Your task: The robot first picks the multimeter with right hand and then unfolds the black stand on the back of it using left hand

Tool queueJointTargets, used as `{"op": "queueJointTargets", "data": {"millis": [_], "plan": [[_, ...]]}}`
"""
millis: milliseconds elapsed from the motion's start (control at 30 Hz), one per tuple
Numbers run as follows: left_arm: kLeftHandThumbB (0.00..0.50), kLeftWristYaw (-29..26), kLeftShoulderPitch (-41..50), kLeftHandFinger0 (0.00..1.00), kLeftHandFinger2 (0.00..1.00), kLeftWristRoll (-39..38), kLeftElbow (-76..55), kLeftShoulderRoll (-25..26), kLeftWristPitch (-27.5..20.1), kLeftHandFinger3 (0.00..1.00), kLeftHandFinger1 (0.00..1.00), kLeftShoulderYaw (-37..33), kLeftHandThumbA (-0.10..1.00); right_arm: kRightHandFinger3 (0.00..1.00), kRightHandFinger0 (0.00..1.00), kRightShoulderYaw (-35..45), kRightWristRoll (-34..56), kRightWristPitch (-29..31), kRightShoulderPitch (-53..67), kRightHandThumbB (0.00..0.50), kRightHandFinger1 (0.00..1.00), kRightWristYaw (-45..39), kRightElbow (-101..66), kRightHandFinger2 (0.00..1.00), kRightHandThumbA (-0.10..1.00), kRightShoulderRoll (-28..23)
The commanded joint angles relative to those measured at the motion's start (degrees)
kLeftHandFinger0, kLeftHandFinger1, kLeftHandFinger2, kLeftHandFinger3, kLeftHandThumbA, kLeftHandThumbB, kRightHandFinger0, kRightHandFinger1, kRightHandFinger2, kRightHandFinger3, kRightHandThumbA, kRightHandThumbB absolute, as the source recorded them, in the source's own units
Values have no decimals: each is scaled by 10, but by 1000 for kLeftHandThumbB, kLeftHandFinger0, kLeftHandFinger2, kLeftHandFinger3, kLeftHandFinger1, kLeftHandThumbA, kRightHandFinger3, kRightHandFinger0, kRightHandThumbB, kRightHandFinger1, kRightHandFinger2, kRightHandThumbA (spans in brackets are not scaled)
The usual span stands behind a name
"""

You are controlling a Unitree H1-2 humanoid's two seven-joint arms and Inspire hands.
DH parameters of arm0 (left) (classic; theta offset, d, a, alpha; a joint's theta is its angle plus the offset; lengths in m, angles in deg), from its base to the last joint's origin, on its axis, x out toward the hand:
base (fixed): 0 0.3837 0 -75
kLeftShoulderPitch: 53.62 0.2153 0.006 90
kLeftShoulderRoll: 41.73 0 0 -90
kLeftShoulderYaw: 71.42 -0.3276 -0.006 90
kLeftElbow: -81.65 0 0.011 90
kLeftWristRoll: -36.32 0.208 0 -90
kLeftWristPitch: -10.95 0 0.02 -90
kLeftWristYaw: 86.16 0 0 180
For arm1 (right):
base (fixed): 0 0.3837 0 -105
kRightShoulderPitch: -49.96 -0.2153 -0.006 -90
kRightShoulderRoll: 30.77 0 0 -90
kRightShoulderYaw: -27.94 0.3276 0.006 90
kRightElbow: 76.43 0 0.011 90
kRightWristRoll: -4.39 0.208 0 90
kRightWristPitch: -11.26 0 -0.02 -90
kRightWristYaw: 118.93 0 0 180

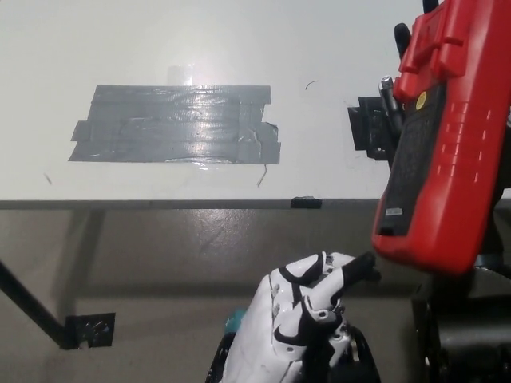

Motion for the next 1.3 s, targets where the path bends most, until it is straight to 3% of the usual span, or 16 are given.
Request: {"op": "queueJointTargets", "data": {"millis": [0,33,167,200,267,333,367,433,500,533,600,667,733,833,1000,1267], "plan": [[394,-43,-5,307,0,-6,-5,-4,-13,1000,0,6,944,1000,0,2,-14,32,-12,25,398,-11,-2,752,-100,32],[402,-43,-2,330,0,1,-7,-5,-13,1000,0,10,962,1000,0,6,-13,33,-14,23,391,-14,4,745,-100,27],[425,-30,25,819,2,13,-13,15,-13,1000,0,32,1000,1000,0,49,-19,42,-40,1,379,-40,70,724,-100,-21],[424,-30,32,863,0,6,-11,19,-13,1000,1,37,997,979,0,59,-36,46,-49,0,373,-52,93,734,-100,-34],[389,-49,42,707,101,5,0,45,-13,1000,33,38,970,978,0,77,-72,54,-65,1,353,-62,138,748,-100,-59],[383,-36,46,811,192,-14,11,76,-13,1000,111,45,1000,1000,0,84,-111,65,-76,5,344,-77,177,750,-100,-84],[396,1,59,1000,371,-23,7,83,-11,1000,347,64,1000,956,0,82,-145,78,-83,27,322,-88,202,745,-100,-102],[347,33,75,1000,709,-19,-2,111,8,1000,607,86,1000,896,0,82,-212,107,-105,43,324,-96,266,826,-100,-135],[313,36,87,1000,969,0,-3,120,16,1000,866,102,1000,856,0,64,-286,118,-125,56,318,-86,310,779,-100,-169],[304,36,94,1000,1000,7,-2,122,20,1000,951,108,1000,841,0,54,-324,128,-135,57,289,-83,334,762,-100,-187],[279,38,106,1000,1000,5,6,132,17,1000,1000,116,1000,788,0,45,-372,143,-163,92,277,-66,388,729,-100,-209],[274,41,113,1000,1000,2,9,137,21,1000,1000,123,1000,743,0,13,-469,179,-191,95,155,-45,451,615,-100,-243],[275,40,117,1000,1000,5,13,141,22,1000,1000,132,1000,716,0,-15,-527,196,-219,108,109,-26,508,619,-100,-267],[277,44,117,1000,1000,-3,18,146,28,1000,1000,144,1000,698,0,-41,-558,245,-267,139,195,-30,604,675,-100,-292],[252,44,114,1000,1000,1,28,139,25,1000,1000,150,1000,709,0,-93,-598,247,-347,166,269,0,750,685,-100,-322],[251,32,129,1000,1000,23,44,128,6,1000,1000,151,1000,717,0,-124,-573,271,-429,148,225,-2,922,627,-100,-320]]}}
